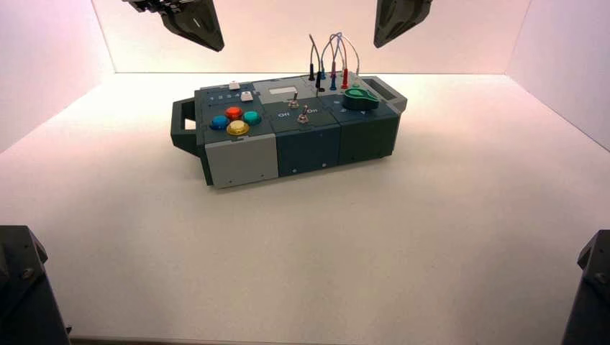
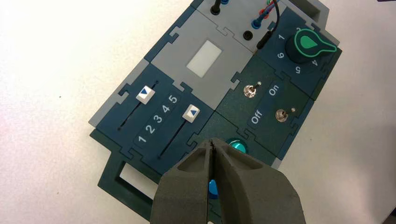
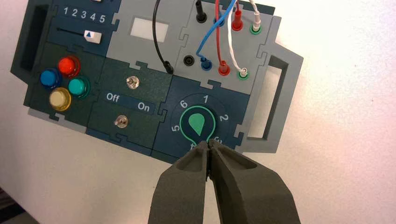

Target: Open both grippers.

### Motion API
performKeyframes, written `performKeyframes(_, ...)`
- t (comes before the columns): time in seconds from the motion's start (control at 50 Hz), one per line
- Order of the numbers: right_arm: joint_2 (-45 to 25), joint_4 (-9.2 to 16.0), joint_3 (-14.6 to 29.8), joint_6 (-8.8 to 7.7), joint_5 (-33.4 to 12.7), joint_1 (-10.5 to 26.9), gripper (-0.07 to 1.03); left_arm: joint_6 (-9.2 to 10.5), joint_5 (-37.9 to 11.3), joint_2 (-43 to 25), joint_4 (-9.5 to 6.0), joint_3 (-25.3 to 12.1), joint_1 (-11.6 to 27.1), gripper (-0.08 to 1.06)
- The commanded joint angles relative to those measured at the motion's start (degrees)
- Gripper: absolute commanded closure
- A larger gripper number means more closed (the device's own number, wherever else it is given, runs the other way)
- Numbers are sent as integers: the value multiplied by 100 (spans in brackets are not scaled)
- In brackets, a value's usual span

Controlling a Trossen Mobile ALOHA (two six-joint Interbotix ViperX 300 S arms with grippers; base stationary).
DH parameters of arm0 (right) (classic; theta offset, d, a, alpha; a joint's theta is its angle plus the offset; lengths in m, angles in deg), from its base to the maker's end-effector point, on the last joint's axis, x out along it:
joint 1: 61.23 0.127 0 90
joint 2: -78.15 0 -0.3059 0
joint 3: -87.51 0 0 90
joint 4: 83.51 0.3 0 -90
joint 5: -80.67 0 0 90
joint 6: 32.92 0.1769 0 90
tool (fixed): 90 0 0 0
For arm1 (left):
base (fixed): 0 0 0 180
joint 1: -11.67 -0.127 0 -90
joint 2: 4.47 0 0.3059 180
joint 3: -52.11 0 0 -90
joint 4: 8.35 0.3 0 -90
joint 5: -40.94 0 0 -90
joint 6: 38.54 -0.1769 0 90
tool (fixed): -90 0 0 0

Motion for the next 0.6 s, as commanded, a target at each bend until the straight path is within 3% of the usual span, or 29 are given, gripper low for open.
performKeyframes(0.02,132,26,114,-26,35,-9,98,-9,18,149,-9,-132,9,101)
performKeyframes(0.5,123,26,105,-35,26,-9,98,0,18,158,-26,-132,9,101)
performKeyframes(0.54,105,26,123,-26,-18,-9,95,18,18,176,-44,-132,9,101)
performKeyframes(0.6,79,26,141,-26,-62,9,80,26,18,193,-53,-132,9,101)
